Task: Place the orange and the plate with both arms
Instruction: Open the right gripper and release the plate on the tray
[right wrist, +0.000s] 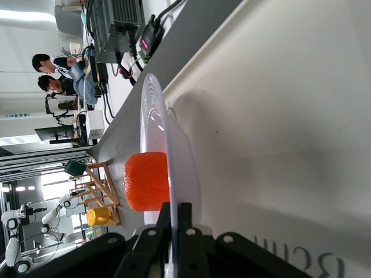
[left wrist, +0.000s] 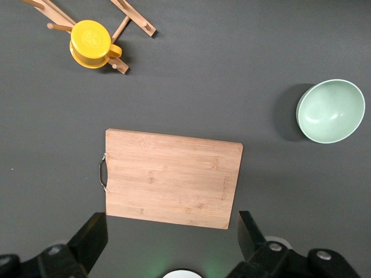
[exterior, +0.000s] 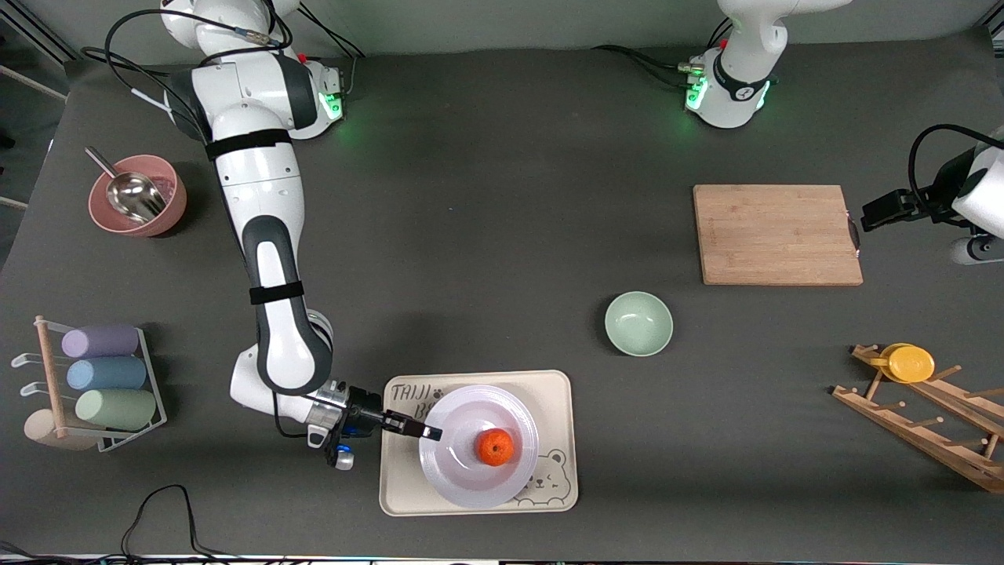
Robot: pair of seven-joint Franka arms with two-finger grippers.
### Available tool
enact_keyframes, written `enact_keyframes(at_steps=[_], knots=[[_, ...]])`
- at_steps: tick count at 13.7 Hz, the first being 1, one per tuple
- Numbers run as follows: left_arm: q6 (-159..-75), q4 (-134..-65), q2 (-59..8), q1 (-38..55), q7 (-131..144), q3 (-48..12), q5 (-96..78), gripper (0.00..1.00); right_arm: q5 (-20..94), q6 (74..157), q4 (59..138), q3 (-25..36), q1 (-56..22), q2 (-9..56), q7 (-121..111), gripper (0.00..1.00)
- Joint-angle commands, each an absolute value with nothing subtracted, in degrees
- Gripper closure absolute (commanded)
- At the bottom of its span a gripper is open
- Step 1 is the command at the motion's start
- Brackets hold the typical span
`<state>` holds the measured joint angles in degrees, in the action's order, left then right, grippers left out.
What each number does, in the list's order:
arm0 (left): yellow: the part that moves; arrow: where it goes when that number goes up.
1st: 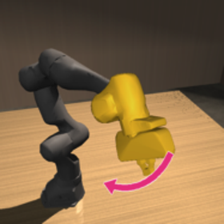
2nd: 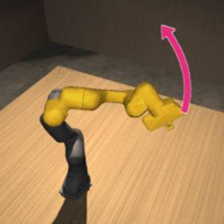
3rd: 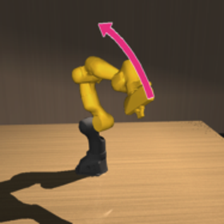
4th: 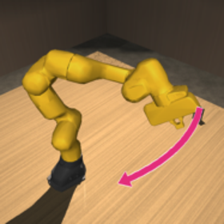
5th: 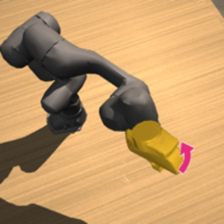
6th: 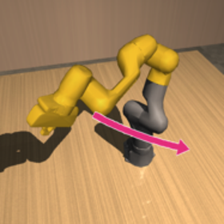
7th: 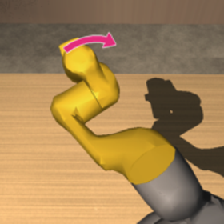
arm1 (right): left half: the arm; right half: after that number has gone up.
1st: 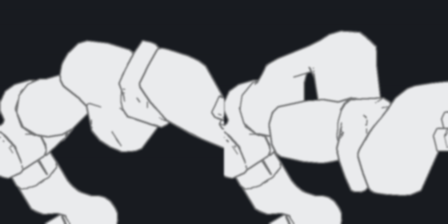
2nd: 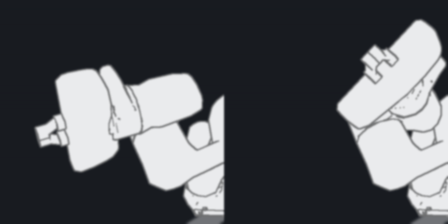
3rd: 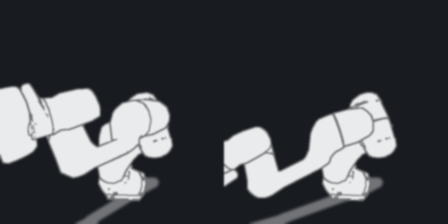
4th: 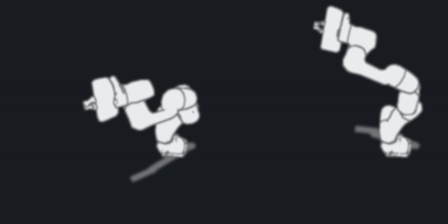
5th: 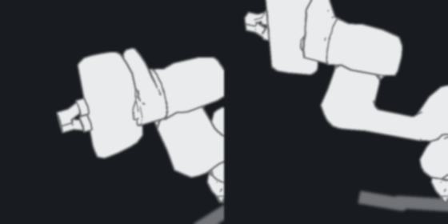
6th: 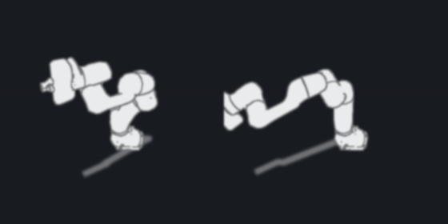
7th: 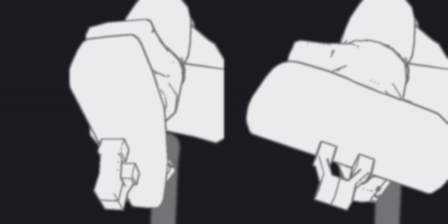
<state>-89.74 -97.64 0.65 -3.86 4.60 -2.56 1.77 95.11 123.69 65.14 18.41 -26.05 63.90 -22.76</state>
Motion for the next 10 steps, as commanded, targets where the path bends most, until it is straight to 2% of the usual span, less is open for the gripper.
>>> enact_keyframes(at_steps=[1, 3, 4, 5, 7, 10], knots=[[-88.8, -96.9, 0.4, -4.1, 4.2, -2.6, 1.3, 0.0, 96.4, 123.5, 62.8, 17.8, -25.2, 65.0, -24.5, 1.0], [-88.8, -96.9, 0.5, -4.1, 4.2, -2.6, 1.3, 0.0, 96.4, 123.5, 62.8, 17.8, -25.2, 65.2, -24.7, 1.0], [-88.8, -96.9, 0.5, -4.1, 4.2, -2.6, 1.3, 0.0, 96.4, 123.5, 63.0, 17.8, -25.2, 65.2, -24.7, 0.52], [-88.8, -96.9, 0.5, -4.1, 4.2, -2.6, 1.3, 0.0, 96.4, 123.5, 63.0, 17.8, -25.3, 65.2, -24.5, 0.24], [-88.7, -96.9, 0.5, -4.1, 4.2, -2.6, 1.3, 0.0, 96.2, 123.5, 63.0, 17.8, -25.5, 65.1, -24.1, 0.11], [-88.7, -96.8, 0.5, -4.1, 4.2, -2.6, 1.3, 0.0, 94.5, 123.5, 63.1, 18.0, -25.6, 64.5, -24.0, 0.09]])
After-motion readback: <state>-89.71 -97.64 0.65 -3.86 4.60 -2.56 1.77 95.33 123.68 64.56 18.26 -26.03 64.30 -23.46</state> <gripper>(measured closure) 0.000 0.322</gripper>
